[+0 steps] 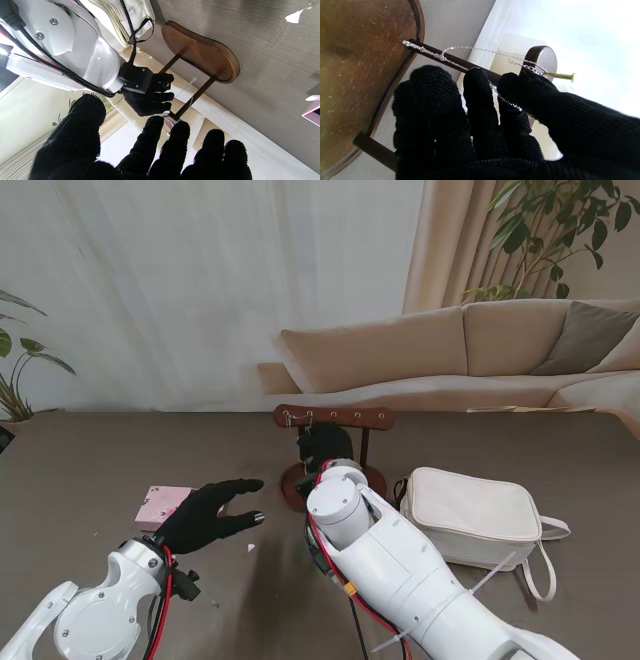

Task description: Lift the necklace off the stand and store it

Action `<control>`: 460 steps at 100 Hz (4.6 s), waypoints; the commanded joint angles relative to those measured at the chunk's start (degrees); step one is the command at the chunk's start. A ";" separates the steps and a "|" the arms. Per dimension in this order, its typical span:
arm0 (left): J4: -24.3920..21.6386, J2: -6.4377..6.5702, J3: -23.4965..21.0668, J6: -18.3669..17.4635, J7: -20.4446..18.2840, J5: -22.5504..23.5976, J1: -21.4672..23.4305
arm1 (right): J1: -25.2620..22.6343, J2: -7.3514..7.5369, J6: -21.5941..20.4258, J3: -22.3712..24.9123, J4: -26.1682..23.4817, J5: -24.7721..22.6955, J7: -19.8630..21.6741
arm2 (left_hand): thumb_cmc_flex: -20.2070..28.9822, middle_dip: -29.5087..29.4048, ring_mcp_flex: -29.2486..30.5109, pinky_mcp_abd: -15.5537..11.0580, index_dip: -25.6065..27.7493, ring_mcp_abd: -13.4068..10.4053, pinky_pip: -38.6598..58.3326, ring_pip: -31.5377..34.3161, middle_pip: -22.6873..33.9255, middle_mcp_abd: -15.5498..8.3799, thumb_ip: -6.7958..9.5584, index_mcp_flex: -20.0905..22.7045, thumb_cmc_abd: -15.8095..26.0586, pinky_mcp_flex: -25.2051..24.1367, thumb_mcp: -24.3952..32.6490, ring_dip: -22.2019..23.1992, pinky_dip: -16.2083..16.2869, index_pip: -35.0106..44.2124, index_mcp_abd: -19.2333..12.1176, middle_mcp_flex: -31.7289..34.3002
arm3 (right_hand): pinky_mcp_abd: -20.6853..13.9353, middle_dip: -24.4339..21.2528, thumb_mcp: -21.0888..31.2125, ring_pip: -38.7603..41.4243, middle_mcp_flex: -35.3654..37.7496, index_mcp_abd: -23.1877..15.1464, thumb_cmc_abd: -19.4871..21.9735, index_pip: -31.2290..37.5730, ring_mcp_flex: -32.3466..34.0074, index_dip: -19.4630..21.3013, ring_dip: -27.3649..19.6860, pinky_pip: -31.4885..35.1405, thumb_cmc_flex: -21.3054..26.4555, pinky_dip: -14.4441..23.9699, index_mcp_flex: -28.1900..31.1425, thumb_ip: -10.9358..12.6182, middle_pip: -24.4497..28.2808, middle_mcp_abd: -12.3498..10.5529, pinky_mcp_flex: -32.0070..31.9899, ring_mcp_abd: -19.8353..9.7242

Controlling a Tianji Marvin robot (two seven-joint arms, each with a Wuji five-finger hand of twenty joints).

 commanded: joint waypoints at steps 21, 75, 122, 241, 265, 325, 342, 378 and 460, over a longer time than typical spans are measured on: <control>-0.67 -0.25 -0.45 0.17 -0.82 -0.07 0.70 | -0.75 0.98 0.92 0.76 -4.72 -0.33 1.13 | 1.71 0.46 1.17 -0.81 0.21 1.59 0.78 -1.09 -0.41 0.27 0.96 1.37 2.56 -0.89 -2.20 -1.11 1.00 0.50 -0.23 0.93 | 0.77 -0.04 1.48 -0.41 0.61 -1.79 1.96 2.69 3.00 0.48 0.25 3.03 2.26 1.95 0.80 -0.04 -0.88 0.90 1.39 1.49; -0.63 -0.07 -0.33 0.44 -1.74 -0.31 0.60 | 0.04 1.86 1.56 1.66 -7.07 -1.51 1.54 | 1.94 0.47 1.44 -0.79 0.51 1.97 0.82 -0.90 -0.35 0.44 1.07 2.13 3.04 -0.76 -2.97 -1.40 1.04 0.73 -0.12 1.27 | 0.79 -1.52 -0.38 -2.26 0.26 -2.52 3.09 2.59 2.98 -1.14 -0.13 2.74 3.01 2.58 0.38 0.48 -2.93 0.69 1.01 1.70; -0.35 0.08 0.01 0.64 -2.60 -0.71 0.14 | 0.32 2.48 2.34 2.41 -9.55 -2.68 1.40 | 2.12 0.50 1.46 -0.75 0.61 1.95 0.86 -0.88 -0.33 0.56 1.13 2.36 3.33 -0.72 -3.43 -1.25 1.09 0.75 0.05 1.41 | 0.81 -1.47 -0.61 -1.68 0.18 -2.57 3.23 2.18 3.04 -1.10 0.21 2.75 3.13 2.72 0.34 0.53 -3.22 0.73 1.23 1.64; -1.21 0.09 -0.94 0.33 -2.65 -0.62 1.15 | 0.18 3.34 5.61 0.70 -16.11 -6.06 3.60 | 2.44 0.52 1.94 -0.66 1.06 2.29 0.86 -0.89 -0.22 0.90 1.20 4.68 3.57 -0.54 -3.88 -1.48 1.06 1.54 0.44 2.19 | 0.69 -3.56 0.22 2.16 1.79 -3.25 2.32 0.67 3.20 -0.06 1.71 3.03 3.24 2.28 1.54 0.45 -7.42 0.09 3.58 0.34; -1.28 0.13 -0.98 0.43 -2.89 -0.82 1.21 | 1.19 2.18 5.59 0.10 -14.95 -5.83 1.60 | 2.49 0.53 1.89 -0.63 1.17 2.33 0.85 -0.89 -0.20 0.98 1.21 5.07 3.62 -0.55 -3.95 -1.47 1.04 1.65 0.56 2.36 | 1.12 -7.81 0.96 2.64 3.05 -3.90 1.52 0.10 3.12 -0.49 2.27 3.02 2.84 1.85 2.36 0.33 -13.44 -0.30 4.86 0.29; -0.65 0.24 -0.68 1.29 -3.89 -1.89 0.58 | 4.37 0.52 5.97 -1.00 -13.37 -5.93 -0.27 | 2.58 0.52 1.93 -0.64 1.37 2.46 0.82 -1.00 -0.20 1.10 1.24 5.60 3.59 -0.65 -4.07 -1.78 1.02 1.78 0.68 2.46 | 1.05 -13.78 1.26 1.12 2.92 -5.18 1.45 -0.42 3.17 -0.19 2.31 2.74 2.08 1.33 2.90 0.11 -19.99 -1.34 5.75 -0.30; -0.25 0.21 -0.29 1.81 -3.94 -2.25 0.12 | 5.30 0.17 5.67 -1.18 -13.05 -5.46 -0.51 | 2.58 0.55 2.02 -0.63 1.40 2.40 0.85 -0.97 -0.14 1.14 1.24 5.72 3.59 -0.61 -4.02 -1.85 1.03 1.80 0.75 2.73 | 1.03 -14.12 0.98 0.94 2.63 -5.36 1.65 -0.42 3.22 0.05 2.31 2.68 2.09 1.31 2.82 0.17 -20.07 -1.60 5.65 -0.19; 0.75 0.34 0.15 2.30 -4.92 -3.09 -0.96 | 7.17 -0.07 4.45 -1.24 -12.35 -5.17 -0.69 | 2.57 0.56 1.99 -0.69 1.46 2.49 0.87 -1.02 -0.14 1.18 1.23 6.08 3.54 -0.67 -3.89 -2.00 1.08 1.90 0.85 2.84 | 0.84 -14.31 0.67 0.83 2.05 -5.30 1.95 -0.37 3.20 0.34 2.33 2.90 2.05 1.59 2.75 0.20 -19.85 -1.92 5.23 -0.02; 0.93 0.49 0.90 2.83 -5.48 -2.71 -1.30 | 1.91 2.27 0.90 1.07 -19.39 -5.22 -1.57 | 2.52 0.57 1.93 -0.87 1.53 2.42 0.88 -1.08 -0.14 1.23 1.22 6.33 3.65 -0.71 -3.82 -2.32 1.15 1.99 0.85 2.88 | 0.99 -14.55 0.53 0.57 1.61 -5.24 2.07 -0.35 3.15 0.33 2.21 2.73 2.17 1.99 2.63 0.25 -19.85 -1.95 4.83 0.10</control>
